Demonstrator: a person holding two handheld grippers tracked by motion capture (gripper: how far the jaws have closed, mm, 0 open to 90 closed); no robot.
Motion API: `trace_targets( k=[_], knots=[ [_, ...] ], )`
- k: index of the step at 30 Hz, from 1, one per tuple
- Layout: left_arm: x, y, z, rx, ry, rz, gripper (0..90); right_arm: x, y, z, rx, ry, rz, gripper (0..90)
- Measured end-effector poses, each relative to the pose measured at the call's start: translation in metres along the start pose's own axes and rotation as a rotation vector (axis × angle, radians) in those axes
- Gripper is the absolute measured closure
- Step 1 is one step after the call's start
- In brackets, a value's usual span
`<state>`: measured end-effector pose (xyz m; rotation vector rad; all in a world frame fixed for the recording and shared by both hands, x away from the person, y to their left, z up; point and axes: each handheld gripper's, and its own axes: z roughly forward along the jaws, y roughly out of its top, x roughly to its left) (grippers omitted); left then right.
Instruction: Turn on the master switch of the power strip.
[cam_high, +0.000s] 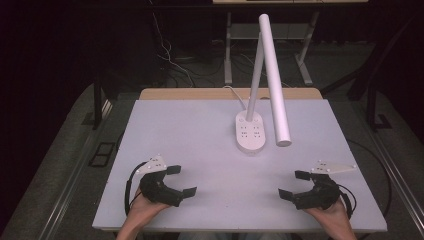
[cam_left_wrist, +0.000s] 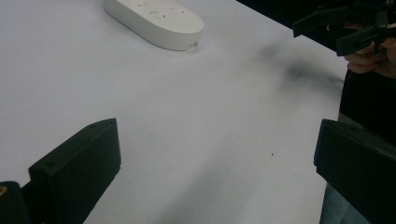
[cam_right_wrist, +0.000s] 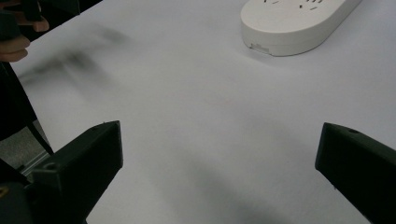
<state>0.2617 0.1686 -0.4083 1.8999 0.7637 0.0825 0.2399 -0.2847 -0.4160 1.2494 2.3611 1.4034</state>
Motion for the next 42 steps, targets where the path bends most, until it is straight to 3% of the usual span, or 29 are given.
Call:
trace_targets(
  k=[24, 42],
  knots=[
    [0.011, 0.022, 0.007, 0.042, -0.019, 0.0, 0.0, 0.0, -0.001, 0.001, 0.009, -0.001, -0.003, 0.4],
    [0.016, 0.045, 0.017, 0.073, -0.027, 0.021, 0.0, -0.001, -0.001, 0.0, 0.011, 0.001, -0.001, 0.4]
  ],
)
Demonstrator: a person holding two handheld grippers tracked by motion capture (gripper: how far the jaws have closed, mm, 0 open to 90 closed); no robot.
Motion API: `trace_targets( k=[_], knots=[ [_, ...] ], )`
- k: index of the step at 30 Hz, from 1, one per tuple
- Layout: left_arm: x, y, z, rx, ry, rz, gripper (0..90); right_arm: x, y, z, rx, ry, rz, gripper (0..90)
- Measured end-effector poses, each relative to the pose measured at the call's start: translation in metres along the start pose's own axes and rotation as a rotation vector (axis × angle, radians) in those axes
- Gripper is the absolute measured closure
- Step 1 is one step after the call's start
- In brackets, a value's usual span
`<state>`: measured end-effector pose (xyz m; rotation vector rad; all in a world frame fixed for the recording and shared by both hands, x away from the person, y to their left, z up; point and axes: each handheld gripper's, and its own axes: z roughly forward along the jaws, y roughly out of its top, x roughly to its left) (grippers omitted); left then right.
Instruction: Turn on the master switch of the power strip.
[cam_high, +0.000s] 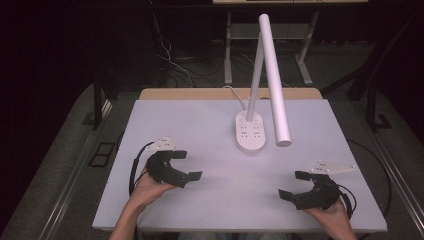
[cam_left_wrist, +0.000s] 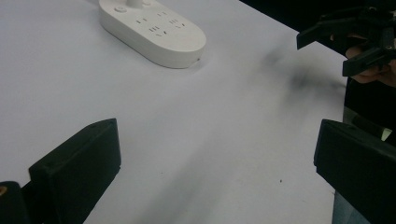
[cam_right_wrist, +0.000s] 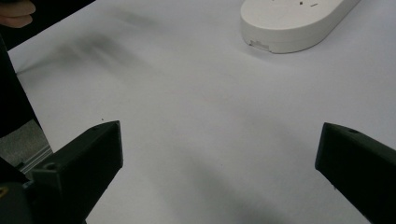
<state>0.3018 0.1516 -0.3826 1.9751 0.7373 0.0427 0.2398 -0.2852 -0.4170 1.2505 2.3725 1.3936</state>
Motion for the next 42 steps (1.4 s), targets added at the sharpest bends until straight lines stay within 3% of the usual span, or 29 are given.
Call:
trace_targets(
  k=[11, 26, 42],
  knots=[
    [0.002, 0.011, 0.008, 0.03, -0.007, 0.016, 0.0, -0.001, 0.0, 0.0, -0.001, 0.0, -0.005, 0.4],
    [0.007, 0.035, 0.02, 0.086, -0.011, 0.07, 0.1, -0.002, -0.001, -0.001, -0.001, -0.003, -0.006, 0.4],
    [0.011, 0.056, 0.031, 0.104, -0.015, 0.096, 0.2, -0.001, -0.001, -0.001, 0.009, 0.0, 0.01, 0.4]
  ],
)
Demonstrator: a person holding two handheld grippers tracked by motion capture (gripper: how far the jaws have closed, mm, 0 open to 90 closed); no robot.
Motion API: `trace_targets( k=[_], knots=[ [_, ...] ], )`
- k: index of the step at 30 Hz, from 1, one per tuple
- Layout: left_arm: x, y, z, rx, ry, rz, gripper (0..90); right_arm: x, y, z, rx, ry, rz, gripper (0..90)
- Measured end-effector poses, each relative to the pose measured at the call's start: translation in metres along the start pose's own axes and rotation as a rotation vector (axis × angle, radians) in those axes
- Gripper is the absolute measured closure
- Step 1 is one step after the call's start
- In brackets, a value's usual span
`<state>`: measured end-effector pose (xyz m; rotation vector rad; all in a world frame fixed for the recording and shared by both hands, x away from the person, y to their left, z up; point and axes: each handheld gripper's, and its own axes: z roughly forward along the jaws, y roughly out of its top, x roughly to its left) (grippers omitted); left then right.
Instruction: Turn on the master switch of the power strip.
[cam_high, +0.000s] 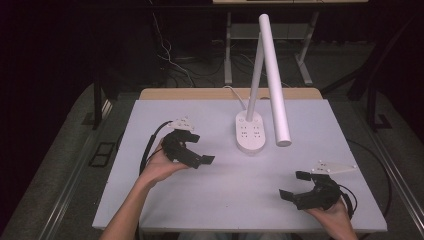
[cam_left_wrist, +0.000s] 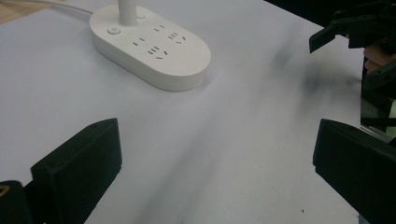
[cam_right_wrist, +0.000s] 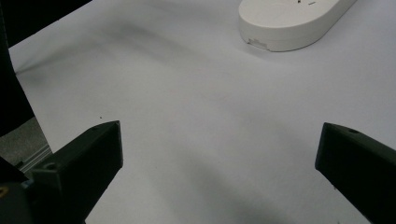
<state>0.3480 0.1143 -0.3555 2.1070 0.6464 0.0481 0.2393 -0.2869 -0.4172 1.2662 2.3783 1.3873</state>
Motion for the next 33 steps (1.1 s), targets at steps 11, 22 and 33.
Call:
trace_targets(
  k=[11, 22, 33],
  knots=[
    [0.006, 0.014, 0.005, 0.012, 0.001, 0.016, 0.5, -0.001, 0.0, 0.0, -0.008, -0.003, -0.015, 0.4],
    [0.014, 0.028, 0.011, 0.016, 0.011, 0.026, 1.5, -0.001, 0.0, 0.0, -0.01, -0.001, -0.017, 0.4],
    [0.024, 0.047, 0.019, 0.035, 0.018, 0.052, 1.6, -0.001, -0.001, 0.0, -0.009, -0.001, -0.019, 0.4]
  ],
)
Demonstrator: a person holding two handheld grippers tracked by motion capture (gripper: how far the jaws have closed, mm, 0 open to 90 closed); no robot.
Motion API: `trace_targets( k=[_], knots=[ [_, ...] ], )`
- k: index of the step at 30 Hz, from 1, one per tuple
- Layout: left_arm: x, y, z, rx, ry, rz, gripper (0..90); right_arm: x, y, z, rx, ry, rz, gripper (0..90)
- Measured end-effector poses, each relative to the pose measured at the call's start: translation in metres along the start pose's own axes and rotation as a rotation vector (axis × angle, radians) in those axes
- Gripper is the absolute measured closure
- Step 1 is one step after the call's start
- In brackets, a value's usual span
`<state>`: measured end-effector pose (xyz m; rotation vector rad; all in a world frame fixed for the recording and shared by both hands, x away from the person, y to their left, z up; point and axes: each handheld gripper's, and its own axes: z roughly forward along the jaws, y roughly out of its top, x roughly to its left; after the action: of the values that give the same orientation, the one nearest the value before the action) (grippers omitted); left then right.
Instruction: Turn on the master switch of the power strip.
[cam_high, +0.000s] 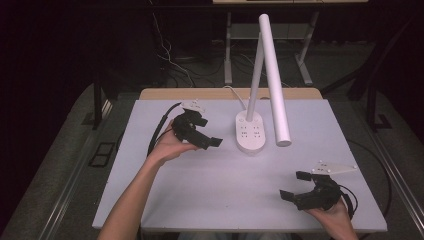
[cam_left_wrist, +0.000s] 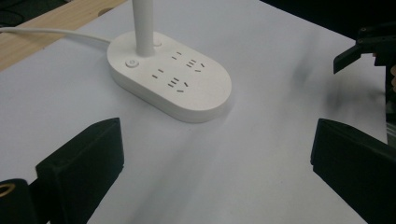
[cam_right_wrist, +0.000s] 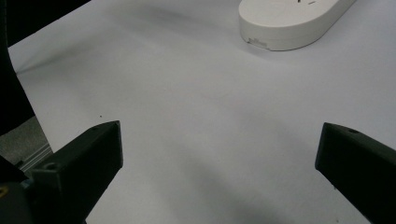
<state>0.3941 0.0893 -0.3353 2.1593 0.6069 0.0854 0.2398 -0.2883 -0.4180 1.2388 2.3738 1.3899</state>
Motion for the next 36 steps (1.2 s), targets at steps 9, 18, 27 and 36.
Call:
trace_targets(
  k=[9, 18, 27, 36],
  knots=[
    [0.006, 0.015, 0.008, 0.003, 0.012, 0.025, 3.7, 0.0, -0.001, 0.0, 0.006, 0.004, 0.005, 0.4],
    [0.015, 0.029, 0.014, 0.013, 0.02, 0.01, 3.9, 0.0, -0.001, 0.0, 0.006, 0.006, 0.005, 0.4],
    [0.025, 0.041, 0.023, 0.022, 0.018, 0.013, 5.4, 0.0, -0.001, 0.0, 0.004, 0.007, 0.003, 0.4],
    [0.039, 0.047, 0.04, 0.023, 0.024, -0.029, 7.7, 0.0, -0.001, 0.0, 0.011, 0.012, 0.005, 0.4]
  ],
)
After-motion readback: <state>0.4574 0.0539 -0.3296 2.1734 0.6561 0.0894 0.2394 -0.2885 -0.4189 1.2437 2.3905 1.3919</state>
